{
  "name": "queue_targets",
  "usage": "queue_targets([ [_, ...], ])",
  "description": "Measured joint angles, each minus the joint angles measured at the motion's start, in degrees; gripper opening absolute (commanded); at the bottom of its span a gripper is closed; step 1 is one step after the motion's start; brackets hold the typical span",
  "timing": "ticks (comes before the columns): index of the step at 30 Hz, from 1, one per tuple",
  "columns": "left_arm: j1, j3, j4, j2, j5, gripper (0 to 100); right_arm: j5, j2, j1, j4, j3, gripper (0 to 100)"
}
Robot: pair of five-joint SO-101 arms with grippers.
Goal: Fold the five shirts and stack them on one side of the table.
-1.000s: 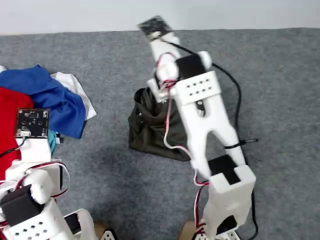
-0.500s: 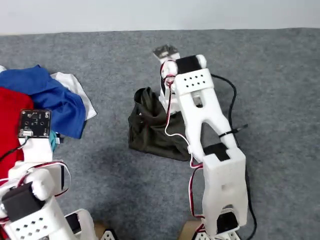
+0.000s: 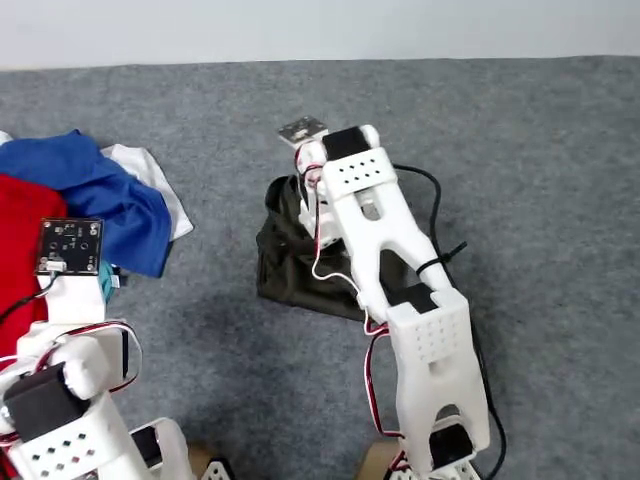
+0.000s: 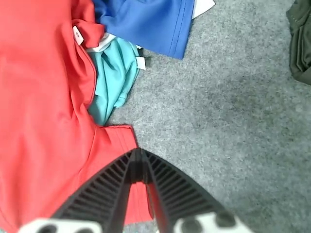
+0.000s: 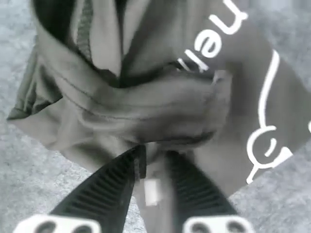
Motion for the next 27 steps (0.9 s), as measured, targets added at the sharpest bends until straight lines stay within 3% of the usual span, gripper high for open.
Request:
queue_targets([
  [9,0.00,0.00,0.00,0.00,0.00,0,2.02,-1.93,-3.34,1.67,0.00,1.0],
  [18,0.00,0.00,0.00,0.00,0.00,0,9.49,-5.89,-14.42,1.67,8.18,2.2],
  [24,0.00,0.00,0.00,0.00,0.00,0,10.73,-6.59,-16.26,1.67,8.44,26.0],
  [27,0.00,0.00,0.00,0.00,0.00,0,10.73,-10.29,-14.86,1.67,8.44,29.4],
])
